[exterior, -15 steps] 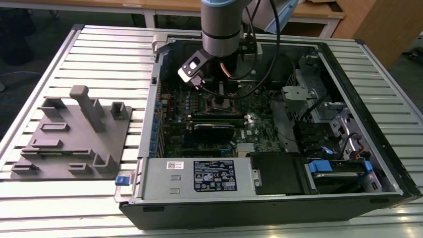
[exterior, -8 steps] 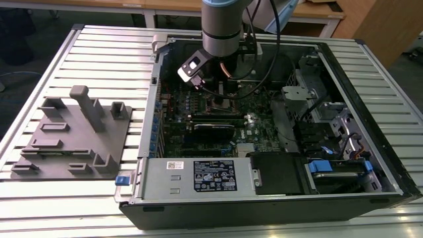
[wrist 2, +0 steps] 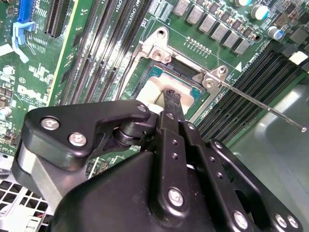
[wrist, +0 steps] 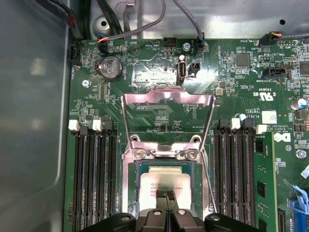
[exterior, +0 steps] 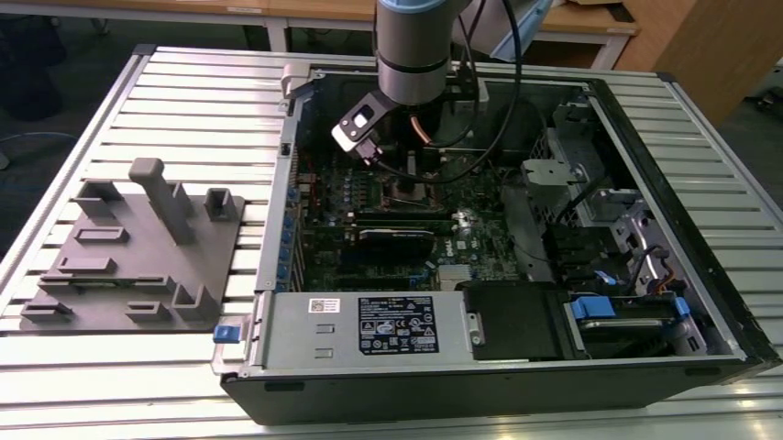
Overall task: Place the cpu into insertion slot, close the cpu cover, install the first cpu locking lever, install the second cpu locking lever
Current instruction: 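Place the cpu into insertion slot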
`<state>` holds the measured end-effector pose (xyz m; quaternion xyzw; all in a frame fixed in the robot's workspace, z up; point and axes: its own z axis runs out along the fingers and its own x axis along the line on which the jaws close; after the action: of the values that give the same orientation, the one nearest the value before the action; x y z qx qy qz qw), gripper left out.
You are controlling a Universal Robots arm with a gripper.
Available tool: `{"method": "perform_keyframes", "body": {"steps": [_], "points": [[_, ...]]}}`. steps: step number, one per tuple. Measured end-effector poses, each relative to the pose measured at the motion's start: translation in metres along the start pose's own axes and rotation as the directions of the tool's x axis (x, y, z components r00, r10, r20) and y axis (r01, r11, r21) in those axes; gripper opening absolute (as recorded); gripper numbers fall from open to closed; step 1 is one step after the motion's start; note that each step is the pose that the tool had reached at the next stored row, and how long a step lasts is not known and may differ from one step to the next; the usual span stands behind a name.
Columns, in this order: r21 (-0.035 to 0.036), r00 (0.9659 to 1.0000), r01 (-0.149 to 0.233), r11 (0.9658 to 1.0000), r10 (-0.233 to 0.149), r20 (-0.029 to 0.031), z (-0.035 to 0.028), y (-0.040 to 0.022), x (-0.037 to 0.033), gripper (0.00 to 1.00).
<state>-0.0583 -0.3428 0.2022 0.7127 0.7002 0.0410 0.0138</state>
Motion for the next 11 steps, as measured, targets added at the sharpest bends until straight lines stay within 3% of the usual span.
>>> {"method": "perform_keyframes", "body": {"steps": [5,7,11], "points": [[0.0,1.0,-0.006,1.0,0.006,0.0011,0.0001,0.0001,0.0,0.11],[0.014,1.0,-0.006,0.9999,0.006,0.0013,0.0004,0.0003,0.0,0.11],[0.0209,1.0,-0.006,0.9998,0.006,0.0017,0.0002,0.0003,0.0,0.11]]}}
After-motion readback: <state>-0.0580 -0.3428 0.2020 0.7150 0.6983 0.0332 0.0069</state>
